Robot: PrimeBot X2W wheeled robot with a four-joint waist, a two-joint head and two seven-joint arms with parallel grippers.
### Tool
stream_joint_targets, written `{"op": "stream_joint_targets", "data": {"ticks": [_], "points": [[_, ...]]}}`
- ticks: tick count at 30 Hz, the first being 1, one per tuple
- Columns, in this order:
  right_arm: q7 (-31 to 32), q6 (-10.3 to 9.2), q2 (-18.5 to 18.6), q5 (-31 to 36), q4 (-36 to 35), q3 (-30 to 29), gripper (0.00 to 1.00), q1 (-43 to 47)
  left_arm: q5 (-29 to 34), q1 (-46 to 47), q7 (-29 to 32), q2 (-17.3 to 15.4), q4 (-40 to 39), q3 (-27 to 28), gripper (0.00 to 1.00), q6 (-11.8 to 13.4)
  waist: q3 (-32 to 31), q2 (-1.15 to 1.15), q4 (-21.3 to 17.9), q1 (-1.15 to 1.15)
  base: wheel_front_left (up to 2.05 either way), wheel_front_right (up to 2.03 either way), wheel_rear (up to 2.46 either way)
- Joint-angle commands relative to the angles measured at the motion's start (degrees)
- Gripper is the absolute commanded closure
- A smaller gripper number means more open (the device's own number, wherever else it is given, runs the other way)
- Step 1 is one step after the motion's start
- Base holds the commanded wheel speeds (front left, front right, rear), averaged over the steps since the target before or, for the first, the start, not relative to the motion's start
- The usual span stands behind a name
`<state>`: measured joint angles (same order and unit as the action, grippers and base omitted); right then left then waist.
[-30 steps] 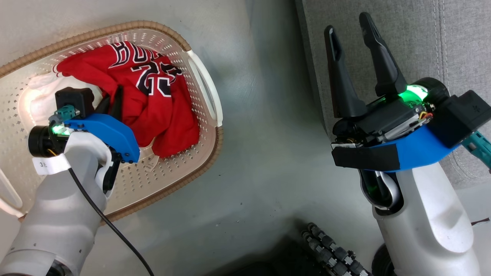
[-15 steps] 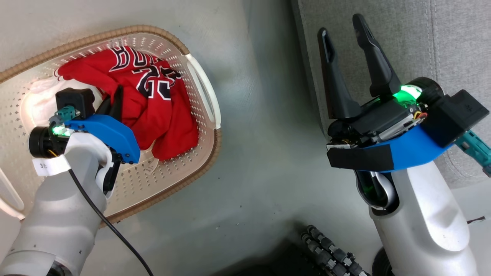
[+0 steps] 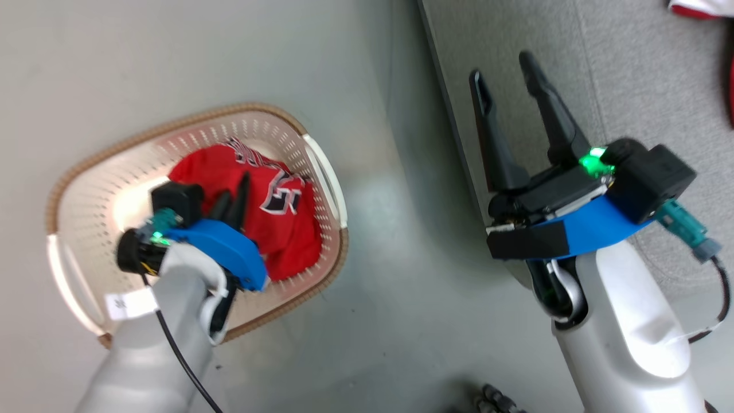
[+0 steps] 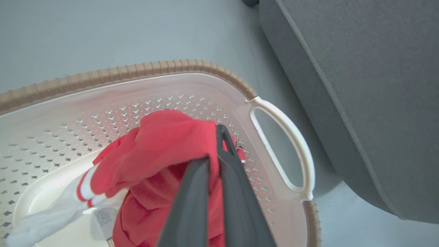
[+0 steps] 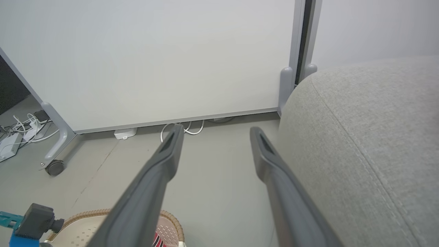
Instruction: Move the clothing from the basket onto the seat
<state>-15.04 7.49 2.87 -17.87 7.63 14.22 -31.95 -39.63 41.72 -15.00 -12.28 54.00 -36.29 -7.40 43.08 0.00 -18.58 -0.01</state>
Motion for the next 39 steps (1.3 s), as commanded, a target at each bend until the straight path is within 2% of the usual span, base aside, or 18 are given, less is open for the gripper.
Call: {"op": "stream_joint_targets", "data": {"ticks": [1, 9, 18, 30, 39], "points": [[-0.2, 0.01, 0.0, 0.5, 0.9, -0.4, 0.00, 1.6, 0.3, -1.5, -0.3, 0.8, -1.3, -0.4, 1.00, -0.1, -6.3, 0.00, 3.3, 0.01, 0.00, 0.00, 0.00], [-0.2, 0.01, 0.0, 2.2, 6.2, -0.8, 0.00, 6.2, 0.7, -8.6, -0.3, 2.5, -9.3, -2.3, 1.00, -0.1, -19.7, 0.00, 7.4, 0.01, 0.00, 0.00, 0.00], [0.9, 0.01, 0.0, 3.4, 9.9, -1.8, 0.00, 10.8, 1.3, -10.3, -0.3, 3.4, -15.5, -5.9, 1.00, -0.1, -30.2, 0.00, 11.6, 0.01, 0.00, 0.00, 0.00], [2.5, 0.01, 0.0, 2.2, 11.1, -2.4, 0.00, 16.2, 2.0, -7.4, -0.3, 4.5, -20.4, -10.1, 1.00, -0.1, -38.8, 0.00, 15.6, 0.01, 0.00, 0.00, 0.00], [3.1, 0.01, 0.0, 1.2, 11.8, -0.7, 0.00, 18.7, 0.1, -2.8, -0.3, 4.9, -20.6, -14.6, 1.00, -0.1, -42.7, 0.00, 16.5, 0.01, 0.00, 0.00, 0.00]]}}
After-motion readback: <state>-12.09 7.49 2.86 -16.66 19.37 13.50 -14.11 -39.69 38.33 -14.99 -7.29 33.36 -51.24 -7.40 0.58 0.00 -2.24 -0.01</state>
